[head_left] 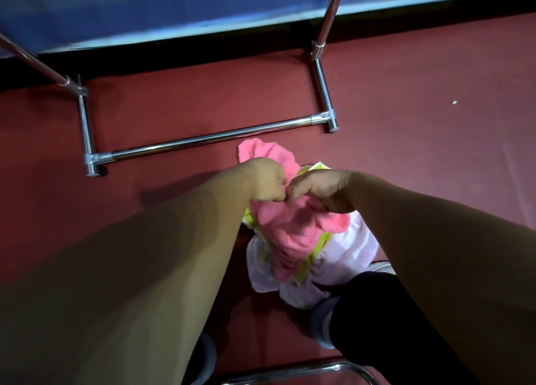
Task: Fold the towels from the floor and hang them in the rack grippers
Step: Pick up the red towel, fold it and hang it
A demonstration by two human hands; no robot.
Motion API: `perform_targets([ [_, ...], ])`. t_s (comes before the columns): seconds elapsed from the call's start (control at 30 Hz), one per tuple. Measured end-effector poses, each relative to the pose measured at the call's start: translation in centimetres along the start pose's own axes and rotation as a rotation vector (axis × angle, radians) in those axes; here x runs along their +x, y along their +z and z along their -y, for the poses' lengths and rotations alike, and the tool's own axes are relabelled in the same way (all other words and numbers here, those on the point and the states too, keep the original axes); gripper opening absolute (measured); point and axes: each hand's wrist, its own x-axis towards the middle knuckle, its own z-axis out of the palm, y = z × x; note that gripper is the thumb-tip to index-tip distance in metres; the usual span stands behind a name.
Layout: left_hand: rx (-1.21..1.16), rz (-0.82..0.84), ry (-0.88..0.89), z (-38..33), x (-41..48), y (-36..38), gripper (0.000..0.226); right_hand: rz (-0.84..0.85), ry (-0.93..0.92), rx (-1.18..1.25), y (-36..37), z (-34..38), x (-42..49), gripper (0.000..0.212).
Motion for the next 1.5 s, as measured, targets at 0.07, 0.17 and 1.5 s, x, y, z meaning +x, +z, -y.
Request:
perform_targets([
  [0.07, -0.004, -0.088, 0.013, -0.3, -0.3, -0.6, 0.028, -0.027, -0.024, -0.02, 0.0, 0.0, 0.5, 0.015],
  [0.17, -0.007, -0.186, 0.03, -1.1, -0.5, -1.4, 0.023, -0.118, -0.044, -0.122, -0.4, 0.5, 0.6, 0.027],
  [1.5, -0.872, -0.208, -0.037, 2.9, -2.2, -3.8, 0.019, -0.367, -0.209, -0.727, -2.0, 1.5, -2.4, 0.021],
])
